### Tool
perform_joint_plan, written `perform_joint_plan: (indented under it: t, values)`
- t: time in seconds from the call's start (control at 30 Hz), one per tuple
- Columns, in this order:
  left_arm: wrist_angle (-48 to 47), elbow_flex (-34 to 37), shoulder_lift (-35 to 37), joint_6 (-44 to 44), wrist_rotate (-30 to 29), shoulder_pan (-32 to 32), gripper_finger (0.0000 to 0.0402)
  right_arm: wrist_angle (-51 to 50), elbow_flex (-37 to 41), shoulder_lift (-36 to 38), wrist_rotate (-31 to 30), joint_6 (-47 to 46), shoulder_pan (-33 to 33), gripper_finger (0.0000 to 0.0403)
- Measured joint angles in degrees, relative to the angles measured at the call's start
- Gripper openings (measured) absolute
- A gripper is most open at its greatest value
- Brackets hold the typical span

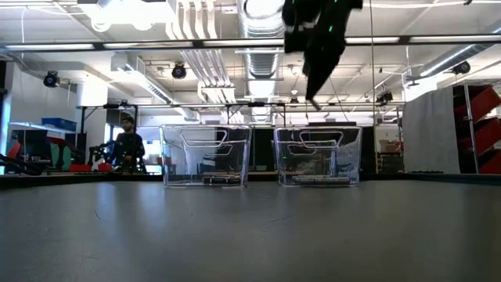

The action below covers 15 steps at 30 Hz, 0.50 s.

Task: Sort batteries
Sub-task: Put the white battery into the right transparent bin

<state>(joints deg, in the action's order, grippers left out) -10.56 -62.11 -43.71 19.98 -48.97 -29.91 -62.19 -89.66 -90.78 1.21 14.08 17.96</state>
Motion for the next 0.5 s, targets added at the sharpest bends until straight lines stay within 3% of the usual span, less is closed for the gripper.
perform_joint_plan:
  t: [0.2,0.5]
  values:
    - [0.4,0.0,1.1,0.0,0.0,0.0,0.0173,0.8,0.2,-9.2,6.3,3.4,7.2,0.0028]
    - [0.3,0.0,1.3,0.0,0.0,0.0,0.0173,4.7,0.2,-20.5,6.3,12.8,11.1,0.0028]
